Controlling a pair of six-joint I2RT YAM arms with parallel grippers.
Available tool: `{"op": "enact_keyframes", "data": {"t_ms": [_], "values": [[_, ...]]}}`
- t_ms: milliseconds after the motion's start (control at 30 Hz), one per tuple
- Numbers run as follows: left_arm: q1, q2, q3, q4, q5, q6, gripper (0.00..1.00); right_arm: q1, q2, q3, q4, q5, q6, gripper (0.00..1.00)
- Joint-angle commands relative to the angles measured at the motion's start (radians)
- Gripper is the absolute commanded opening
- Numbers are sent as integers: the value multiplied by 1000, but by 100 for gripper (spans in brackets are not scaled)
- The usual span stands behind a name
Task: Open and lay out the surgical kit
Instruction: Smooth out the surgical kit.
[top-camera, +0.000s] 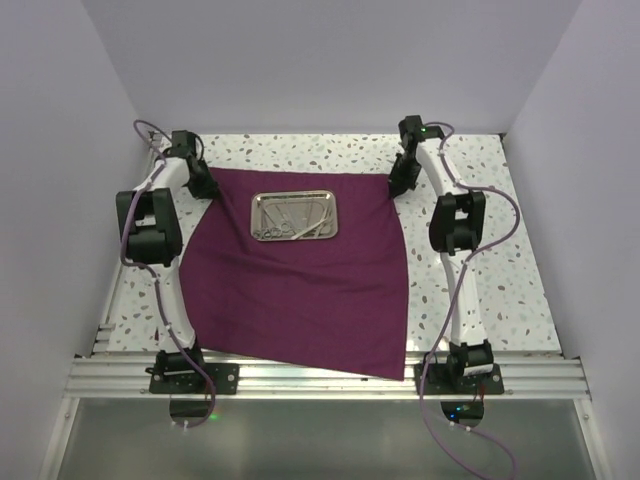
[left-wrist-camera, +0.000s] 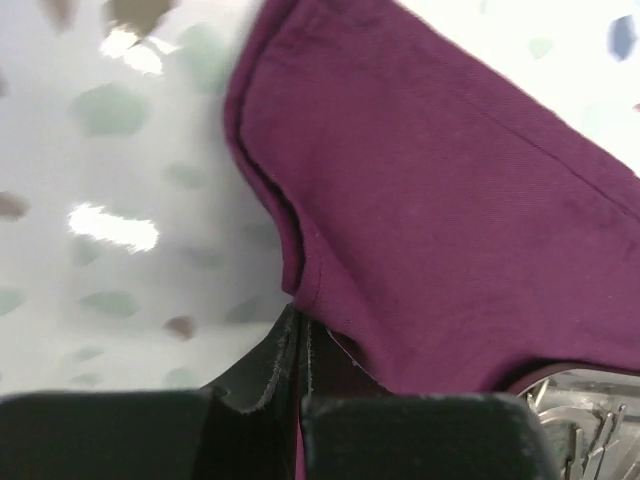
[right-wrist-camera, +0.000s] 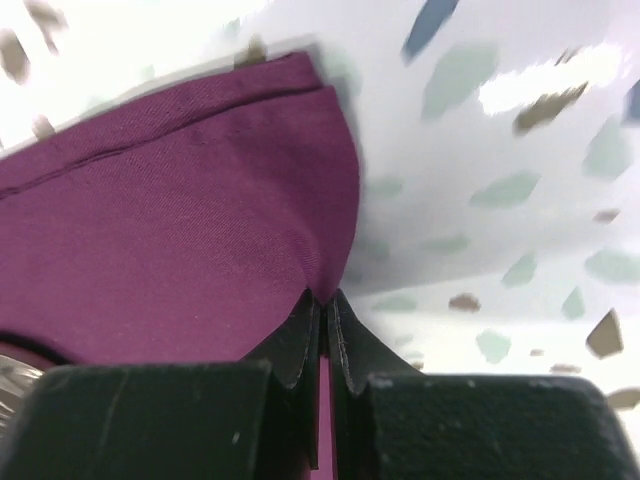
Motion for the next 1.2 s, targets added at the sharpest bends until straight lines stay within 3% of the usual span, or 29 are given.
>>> {"op": "enact_keyframes", "data": {"t_ms": [0, 167, 400, 467, 567, 667, 700, 767, 800, 833, 867, 967, 1000, 1067, 1167], "values": [[-52, 66, 142, -40, -12, -74, 0, -83, 68, 35, 262, 86, 25, 0], [-89, 135, 285, -87, 2, -133, 0, -125, 116, 136, 343, 99, 58, 0], [-97, 209, 486, -187, 1, -142, 0, -145, 91, 72, 390, 96, 111, 0], [-99, 171, 443, -198, -24, -122, 0, -143, 51, -21, 406, 98, 104, 0], [-97, 50, 229, -141, -67, -111, 0, -143, -18, -108, 434, 116, 74, 0], [-97, -37, 31, -101, -73, -113, 0, -143, -35, -92, 416, 127, 43, 0], [-97, -44, -23, -98, -75, -113, 0, -143, -35, -81, 396, 129, 29, 3], [-99, -51, -54, -119, -113, -117, 0, -145, -50, -60, 380, 133, 20, 28], [-99, -44, -55, -136, -119, -118, 10, -143, -60, -60, 377, 136, 11, 72], [-97, -34, -49, -157, -125, -118, 21, -145, -70, -60, 376, 139, 6, 90], [-99, -32, -46, -197, -143, -116, 48, -143, -101, -63, 373, 142, 3, 98], [-97, -93, -86, -225, -206, -110, 81, -143, -170, -75, 361, 142, -14, 98], [-97, -124, -127, -224, -231, -107, 86, -143, -196, -89, 359, 135, -17, 98], [-97, -208, -158, -216, -290, -90, 96, -131, -247, -161, 374, 119, -20, 98], [-99, -294, -181, -242, -299, -76, 97, -88, -343, -266, 374, 106, -20, 98]]}}
